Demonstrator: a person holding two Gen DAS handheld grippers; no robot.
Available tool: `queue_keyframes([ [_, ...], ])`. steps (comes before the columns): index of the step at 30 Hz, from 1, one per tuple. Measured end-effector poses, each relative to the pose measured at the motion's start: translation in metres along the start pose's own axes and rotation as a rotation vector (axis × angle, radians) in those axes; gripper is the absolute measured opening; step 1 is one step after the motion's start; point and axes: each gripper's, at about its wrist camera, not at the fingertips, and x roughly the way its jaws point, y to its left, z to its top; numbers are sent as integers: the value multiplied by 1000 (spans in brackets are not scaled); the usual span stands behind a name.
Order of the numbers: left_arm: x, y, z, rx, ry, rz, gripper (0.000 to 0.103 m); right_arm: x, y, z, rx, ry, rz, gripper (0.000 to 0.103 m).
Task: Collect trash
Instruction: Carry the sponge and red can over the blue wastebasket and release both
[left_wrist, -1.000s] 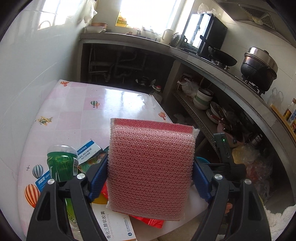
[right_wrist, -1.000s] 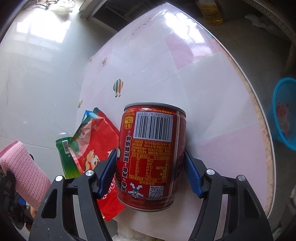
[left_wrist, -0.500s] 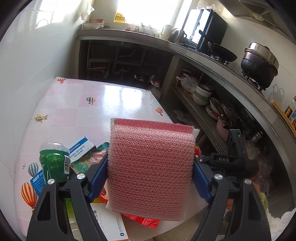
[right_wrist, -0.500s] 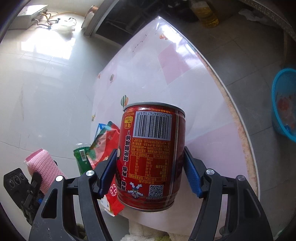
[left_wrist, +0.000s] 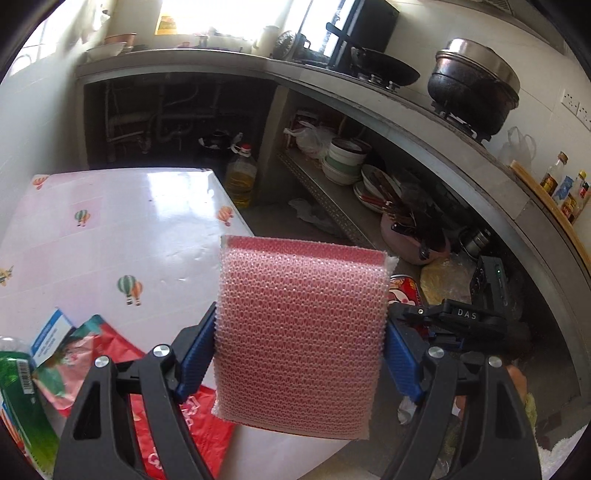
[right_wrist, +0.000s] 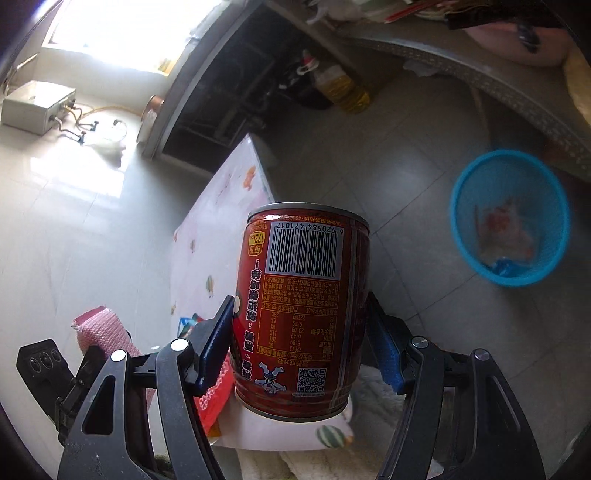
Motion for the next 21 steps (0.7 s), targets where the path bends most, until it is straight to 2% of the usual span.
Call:
queue_keyframes([
  [7, 73, -54, 12, 47, 127, -100, 79, -41, -73, -6, 146, -105, -146, 64],
  [12, 131, -87, 15, 66, 233, -146, 79, -46, -128, -2, 248, -92, -218, 64],
  [16, 179, -113, 24, 59, 305, -184, 81, -40, -152, 9, 283, -87, -245, 64],
  [18, 201, -126, 34, 36, 304, -213, 86, -34, -156, 21, 265, -105, -257, 65],
  [19, 211, -133, 39, 45, 291, -212, 93, -28, -159, 28, 253, -115, -272, 66],
  [21, 227, -143, 44, 61, 266, -184, 95, -18, -166, 40, 249, -138, -309, 72],
])
